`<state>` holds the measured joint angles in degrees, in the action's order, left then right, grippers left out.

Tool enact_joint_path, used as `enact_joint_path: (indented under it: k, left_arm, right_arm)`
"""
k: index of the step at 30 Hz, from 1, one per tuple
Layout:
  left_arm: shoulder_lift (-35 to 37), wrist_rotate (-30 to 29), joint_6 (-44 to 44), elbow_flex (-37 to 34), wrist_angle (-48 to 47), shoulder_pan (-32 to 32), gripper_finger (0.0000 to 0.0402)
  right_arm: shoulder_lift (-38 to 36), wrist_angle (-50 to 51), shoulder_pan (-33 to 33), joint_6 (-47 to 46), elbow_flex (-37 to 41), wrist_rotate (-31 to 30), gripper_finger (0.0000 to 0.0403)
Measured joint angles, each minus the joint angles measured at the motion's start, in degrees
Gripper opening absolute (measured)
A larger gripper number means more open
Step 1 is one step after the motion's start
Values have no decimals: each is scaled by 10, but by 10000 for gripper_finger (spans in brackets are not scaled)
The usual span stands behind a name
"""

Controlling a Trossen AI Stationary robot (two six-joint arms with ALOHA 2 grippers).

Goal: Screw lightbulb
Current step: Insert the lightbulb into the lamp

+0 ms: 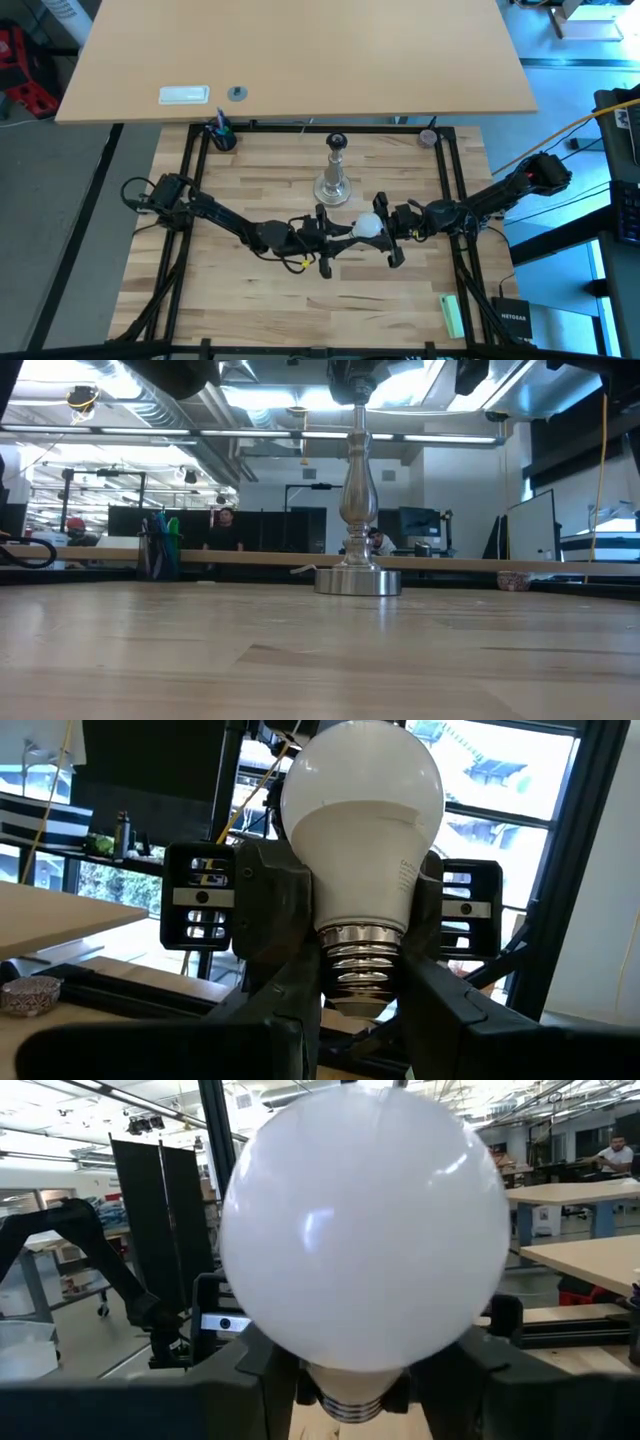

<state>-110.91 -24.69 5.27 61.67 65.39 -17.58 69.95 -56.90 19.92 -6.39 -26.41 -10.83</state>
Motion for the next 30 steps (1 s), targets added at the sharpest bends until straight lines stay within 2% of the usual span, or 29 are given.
enact_joint_path:
  k: [4, 5, 9, 11, 16, 20, 30]
  left_arm:
    - [0, 0, 10, 0, -5, 1, 86]
    - [0, 0, 16, 0, -6, 1, 97]
    - [0, 0, 23, 0, -18, 1, 183]
    - [10, 0, 22, -1, -56, 0, 226]
    - [89, 1, 32, -1, -210, -5, 291]
    - [149, -1, 65, 0, -297, -6, 304]
    - [157, -15, 48, 0, -325, -6, 303]
  right_arm:
    - [0, 2, 0, -3, 0, 0, 159]
    - [0, 2, 0, -6, 0, 0, 159]
    - [-3, 4, 0, -8, 0, -1, 159]
    - [-13, 29, 0, -8, -2, -1, 159]
    - [-51, 200, -1, -7, -48, -14, 159]
    - [-43, 318, -1, -7, -82, -37, 159]
    - [39, 273, -1, -23, -86, -25, 159]
